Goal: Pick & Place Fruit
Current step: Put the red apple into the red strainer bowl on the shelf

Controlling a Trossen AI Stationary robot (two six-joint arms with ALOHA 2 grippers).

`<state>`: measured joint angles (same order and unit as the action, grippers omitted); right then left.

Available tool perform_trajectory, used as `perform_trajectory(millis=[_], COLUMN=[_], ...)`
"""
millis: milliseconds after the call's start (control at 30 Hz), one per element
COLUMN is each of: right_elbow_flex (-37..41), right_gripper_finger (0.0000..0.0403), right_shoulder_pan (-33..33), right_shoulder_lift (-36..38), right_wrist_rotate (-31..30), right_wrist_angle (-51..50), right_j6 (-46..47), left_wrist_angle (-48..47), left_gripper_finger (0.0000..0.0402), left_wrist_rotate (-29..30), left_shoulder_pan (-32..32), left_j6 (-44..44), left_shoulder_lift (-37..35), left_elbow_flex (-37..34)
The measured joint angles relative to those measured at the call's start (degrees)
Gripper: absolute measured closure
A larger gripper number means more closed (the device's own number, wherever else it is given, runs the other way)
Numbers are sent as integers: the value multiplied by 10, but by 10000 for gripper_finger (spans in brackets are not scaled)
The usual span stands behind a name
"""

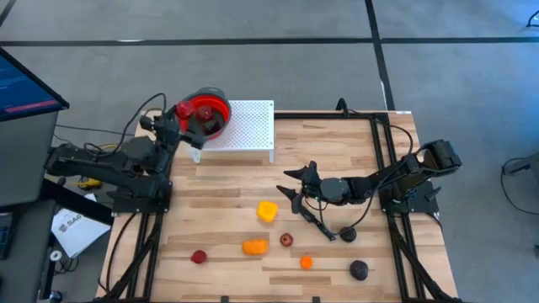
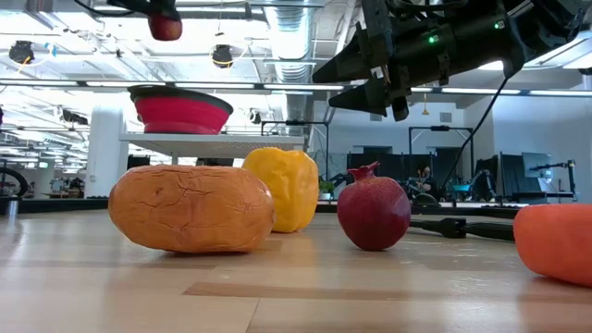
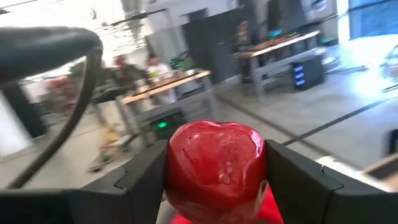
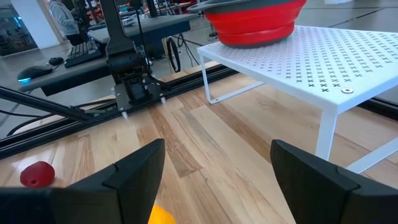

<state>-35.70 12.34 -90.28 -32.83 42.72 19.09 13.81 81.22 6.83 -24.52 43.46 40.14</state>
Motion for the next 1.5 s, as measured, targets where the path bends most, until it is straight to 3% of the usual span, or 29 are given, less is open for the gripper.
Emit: perform_trajectory(millis=[267, 467, 600, 867, 1067, 1500], right_elbow_flex=[0, 0, 0, 0, 0, 0], right_gripper_finger=[117, 117, 117, 117, 117, 117], right_shoulder_pan=[0, 0, -2, 0, 0, 0], right_shoulder_lift=[0, 0, 0, 0, 0, 0], right_wrist_rotate=[0, 0, 0, 0, 0, 0], right_wrist_angle=[3, 4, 10, 11, 11, 11], right_j6=[0, 0, 0, 0, 0, 0], left_wrist_angle=[-146, -396, -516, -578, -596, -613], left_gripper_finger=[157, 156, 156, 156, 156, 154], left_wrist_rotate=[-182, -338, -412, -528, -549, -549], left_shoulder_pan=[-19, -137, -241, -412, -465, -492], left_j6=[224, 360, 365, 311, 310, 312], left_shoulder_lift=[17, 29, 65, 142, 178, 185], left_elbow_flex=[-3, 82, 157, 196, 196, 191])
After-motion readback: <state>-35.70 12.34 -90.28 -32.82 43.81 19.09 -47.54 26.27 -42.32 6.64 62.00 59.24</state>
